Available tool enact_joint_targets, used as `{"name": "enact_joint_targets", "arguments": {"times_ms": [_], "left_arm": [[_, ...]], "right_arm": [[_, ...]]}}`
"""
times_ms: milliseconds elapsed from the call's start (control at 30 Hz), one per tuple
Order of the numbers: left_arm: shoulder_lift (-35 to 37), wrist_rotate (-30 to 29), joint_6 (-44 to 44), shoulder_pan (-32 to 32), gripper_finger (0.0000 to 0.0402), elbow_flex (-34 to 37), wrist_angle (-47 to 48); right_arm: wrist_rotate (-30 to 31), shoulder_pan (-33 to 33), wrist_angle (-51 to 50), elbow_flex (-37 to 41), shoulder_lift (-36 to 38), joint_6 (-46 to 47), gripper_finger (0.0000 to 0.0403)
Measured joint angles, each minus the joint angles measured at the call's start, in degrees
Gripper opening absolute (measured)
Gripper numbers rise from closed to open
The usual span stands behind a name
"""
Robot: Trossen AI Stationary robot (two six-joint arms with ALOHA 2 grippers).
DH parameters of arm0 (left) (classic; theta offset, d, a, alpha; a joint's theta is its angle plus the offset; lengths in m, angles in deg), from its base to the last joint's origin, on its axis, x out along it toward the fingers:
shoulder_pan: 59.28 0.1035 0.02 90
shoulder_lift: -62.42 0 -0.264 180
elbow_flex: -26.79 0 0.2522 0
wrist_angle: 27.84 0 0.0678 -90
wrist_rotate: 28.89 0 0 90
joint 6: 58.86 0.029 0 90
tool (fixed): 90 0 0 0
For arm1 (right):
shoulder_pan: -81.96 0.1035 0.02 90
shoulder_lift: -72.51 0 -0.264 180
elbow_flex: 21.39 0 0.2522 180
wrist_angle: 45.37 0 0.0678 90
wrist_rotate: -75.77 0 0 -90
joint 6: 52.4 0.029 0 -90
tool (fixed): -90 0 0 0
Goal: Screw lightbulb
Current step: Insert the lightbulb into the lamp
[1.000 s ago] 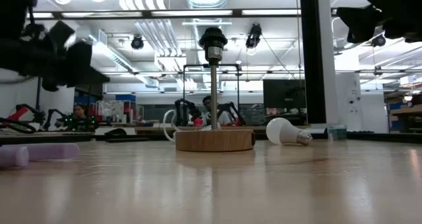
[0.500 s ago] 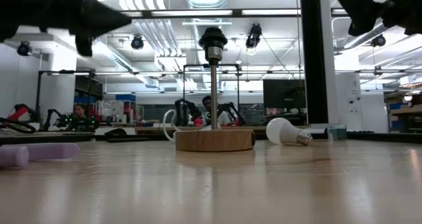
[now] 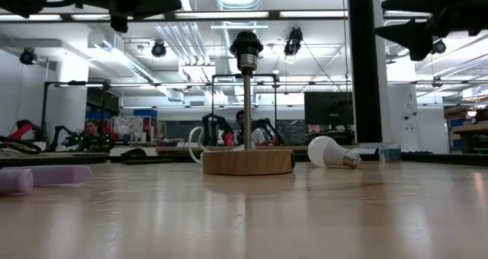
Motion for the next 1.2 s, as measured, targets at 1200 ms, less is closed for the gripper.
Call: {"name": "enact_joint_targets", "arguments": {"times_ms": [1200], "left_arm": [[-6.25,-5.36,4.06,-0.81,0.0,-9.22,14.97]], "right_arm": [[5.08,0.02,-8.13,-25.66,-29.08,-17.96,0.031]]}}
